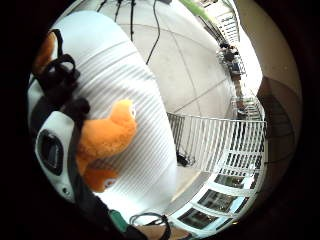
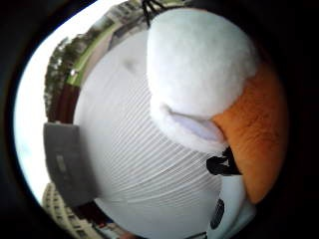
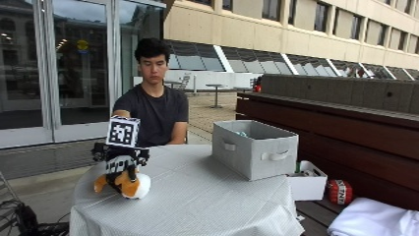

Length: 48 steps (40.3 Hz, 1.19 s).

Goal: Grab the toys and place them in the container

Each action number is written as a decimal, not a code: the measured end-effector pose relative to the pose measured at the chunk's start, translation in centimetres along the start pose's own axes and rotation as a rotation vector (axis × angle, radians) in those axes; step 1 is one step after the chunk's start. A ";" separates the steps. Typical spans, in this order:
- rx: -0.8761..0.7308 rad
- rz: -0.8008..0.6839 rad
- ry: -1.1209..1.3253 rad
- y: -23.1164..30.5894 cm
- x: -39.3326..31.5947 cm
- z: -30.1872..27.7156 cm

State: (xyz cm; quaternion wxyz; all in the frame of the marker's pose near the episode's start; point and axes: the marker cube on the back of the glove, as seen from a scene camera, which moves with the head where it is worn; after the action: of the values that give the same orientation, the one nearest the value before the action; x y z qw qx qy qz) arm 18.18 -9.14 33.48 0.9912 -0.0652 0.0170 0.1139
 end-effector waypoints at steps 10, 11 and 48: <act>-0.125 0.064 -0.070 -0.3 0.4 -2.8; -0.135 0.059 -0.069 -0.1 0.3 -3.2; 0.255 -0.241 -0.132 10.2 -25.1 -35.7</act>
State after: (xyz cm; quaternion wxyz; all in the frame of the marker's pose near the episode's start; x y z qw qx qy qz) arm -9.28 -9.69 -1.97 0.9969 0.0672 -0.0416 -0.0048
